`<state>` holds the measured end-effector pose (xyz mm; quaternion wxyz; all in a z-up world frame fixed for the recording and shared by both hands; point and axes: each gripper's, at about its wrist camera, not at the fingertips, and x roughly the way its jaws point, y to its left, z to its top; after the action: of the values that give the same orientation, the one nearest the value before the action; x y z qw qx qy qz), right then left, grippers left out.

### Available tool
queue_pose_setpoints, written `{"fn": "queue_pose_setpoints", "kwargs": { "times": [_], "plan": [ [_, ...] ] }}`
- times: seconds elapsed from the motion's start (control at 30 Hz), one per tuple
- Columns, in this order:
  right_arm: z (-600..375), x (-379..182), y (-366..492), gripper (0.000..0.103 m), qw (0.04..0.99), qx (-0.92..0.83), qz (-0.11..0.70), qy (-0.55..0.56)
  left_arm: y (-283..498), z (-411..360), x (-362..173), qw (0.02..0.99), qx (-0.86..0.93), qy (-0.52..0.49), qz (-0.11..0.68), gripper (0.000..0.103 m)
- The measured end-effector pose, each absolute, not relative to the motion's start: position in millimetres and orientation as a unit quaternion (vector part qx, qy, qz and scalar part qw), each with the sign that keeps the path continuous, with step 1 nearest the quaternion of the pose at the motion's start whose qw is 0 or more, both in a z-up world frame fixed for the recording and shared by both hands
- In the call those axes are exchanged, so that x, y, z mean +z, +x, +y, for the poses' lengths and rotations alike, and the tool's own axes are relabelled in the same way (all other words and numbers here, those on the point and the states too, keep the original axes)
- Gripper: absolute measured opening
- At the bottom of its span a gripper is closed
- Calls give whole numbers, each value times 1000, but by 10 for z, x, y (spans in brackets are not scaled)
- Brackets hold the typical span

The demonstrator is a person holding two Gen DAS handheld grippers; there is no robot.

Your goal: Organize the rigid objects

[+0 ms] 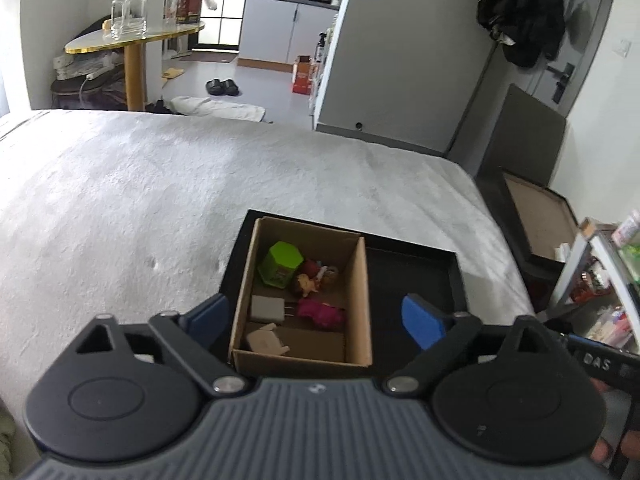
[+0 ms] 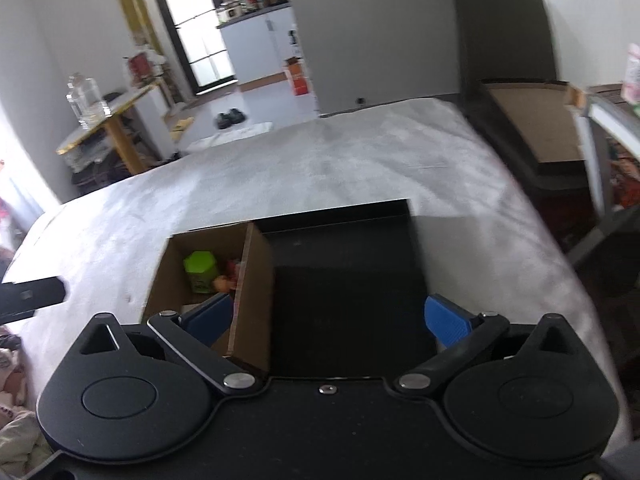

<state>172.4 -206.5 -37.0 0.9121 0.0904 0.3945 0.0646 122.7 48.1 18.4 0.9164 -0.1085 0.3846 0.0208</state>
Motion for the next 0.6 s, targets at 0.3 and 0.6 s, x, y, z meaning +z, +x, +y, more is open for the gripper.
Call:
{"fn": "queue_pose_setpoints", "kwargs": {
  "times": [0.3, 0.6],
  "plan": [
    [-2263, -241, 1523, 103, 910, 59, 400, 96, 959, 429, 376, 920, -3, -106, 376, 103],
    [-2285, -97, 1272, 103, 906, 68, 409, 88, 715, 448, 438, 922, -15, -105, 372, 103]
  ]
}}
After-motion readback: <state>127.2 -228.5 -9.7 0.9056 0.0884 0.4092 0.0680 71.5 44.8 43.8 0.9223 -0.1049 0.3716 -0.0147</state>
